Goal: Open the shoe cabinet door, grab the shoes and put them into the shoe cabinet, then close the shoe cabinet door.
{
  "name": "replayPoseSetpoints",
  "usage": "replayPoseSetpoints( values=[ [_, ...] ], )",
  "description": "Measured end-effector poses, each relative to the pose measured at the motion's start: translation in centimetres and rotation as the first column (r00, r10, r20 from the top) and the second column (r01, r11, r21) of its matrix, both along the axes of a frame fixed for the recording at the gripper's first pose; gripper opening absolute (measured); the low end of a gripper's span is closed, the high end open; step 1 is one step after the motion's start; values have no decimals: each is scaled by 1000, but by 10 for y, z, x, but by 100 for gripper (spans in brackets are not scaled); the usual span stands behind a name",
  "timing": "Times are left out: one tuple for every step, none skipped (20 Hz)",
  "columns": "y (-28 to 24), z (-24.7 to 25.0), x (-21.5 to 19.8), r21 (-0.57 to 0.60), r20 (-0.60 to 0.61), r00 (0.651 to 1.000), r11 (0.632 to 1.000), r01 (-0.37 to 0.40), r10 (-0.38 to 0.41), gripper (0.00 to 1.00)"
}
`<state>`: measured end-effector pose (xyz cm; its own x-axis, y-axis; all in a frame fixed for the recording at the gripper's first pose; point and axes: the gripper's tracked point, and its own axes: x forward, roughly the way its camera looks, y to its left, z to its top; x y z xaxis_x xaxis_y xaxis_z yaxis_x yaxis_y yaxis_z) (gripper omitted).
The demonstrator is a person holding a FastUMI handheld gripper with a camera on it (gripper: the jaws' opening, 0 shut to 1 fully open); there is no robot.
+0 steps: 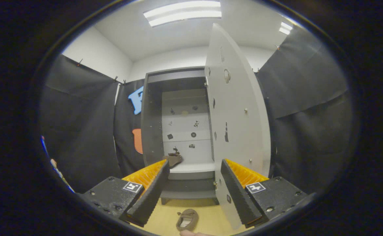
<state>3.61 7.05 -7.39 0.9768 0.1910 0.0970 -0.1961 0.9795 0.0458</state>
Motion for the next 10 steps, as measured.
replayPoseSetpoints(
  values=[
    [7,-14,7,3,-1,1000,1000,6,-6,99],
    [12,-30,13,-2,-12,1000,1000,9,-9,99],
    [18,-47,21,-1,-27,1000,1000,16,-16,99],
    [21,-65,27,4,-48,998,1000,29,-29,99],
    [27,-82,34,5,-71,997,999,33,-32,99],
    [35,-100,38,4,-106,994,1000,25,-25,99],
    [46,-119,43,-1,-144,989,1000,13,-13,100],
    [54,-135,47,-7,-179,984,1000,-5,3,100],
    [62,-150,53,-14,-209,978,1000,-14,11,100],
    [67,-165,58,-21,-231,973,1000,-18,13,100]
  ],
)
